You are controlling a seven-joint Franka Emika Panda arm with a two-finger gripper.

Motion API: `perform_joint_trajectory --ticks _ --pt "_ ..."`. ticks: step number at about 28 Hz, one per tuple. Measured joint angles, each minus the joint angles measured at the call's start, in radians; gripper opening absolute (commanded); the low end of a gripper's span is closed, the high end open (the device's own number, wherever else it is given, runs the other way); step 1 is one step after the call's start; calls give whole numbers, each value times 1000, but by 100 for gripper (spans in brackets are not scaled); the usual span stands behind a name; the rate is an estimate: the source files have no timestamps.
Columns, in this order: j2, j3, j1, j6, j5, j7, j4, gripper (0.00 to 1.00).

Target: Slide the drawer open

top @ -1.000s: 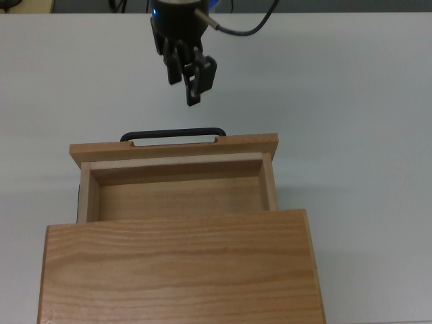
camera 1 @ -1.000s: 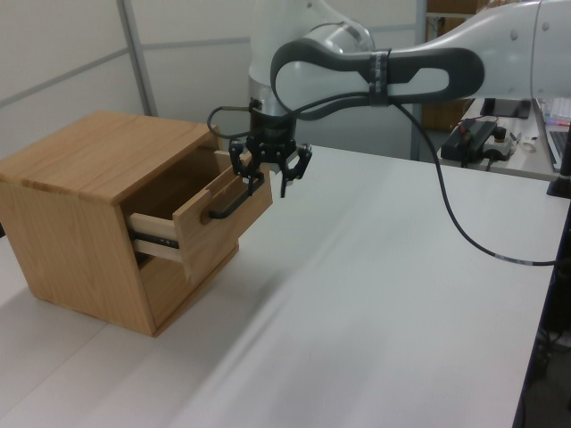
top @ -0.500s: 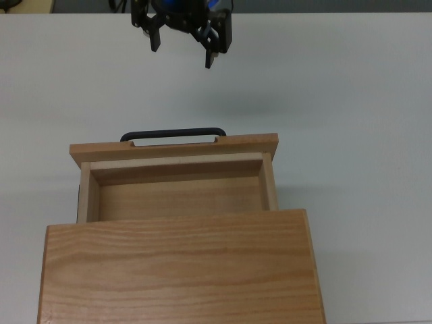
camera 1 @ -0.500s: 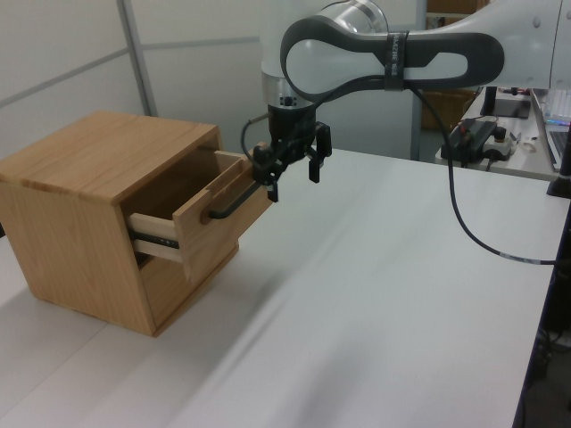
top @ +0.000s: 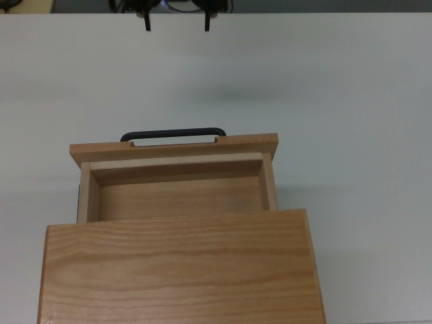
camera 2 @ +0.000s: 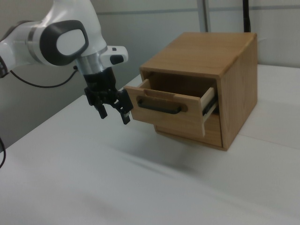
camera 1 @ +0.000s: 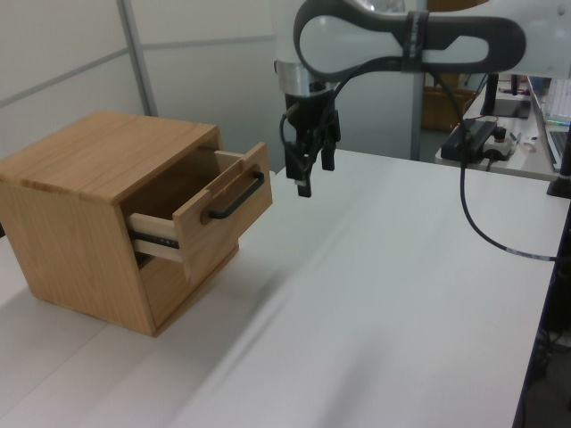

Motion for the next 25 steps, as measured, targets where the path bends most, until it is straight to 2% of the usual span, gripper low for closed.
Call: perform_joint_trajectory --ticks 8,25 --pt "-23 -1 0 -48 0 -74 0 100" --pt "-23 -1 0 -48 0 -82 -2 100"
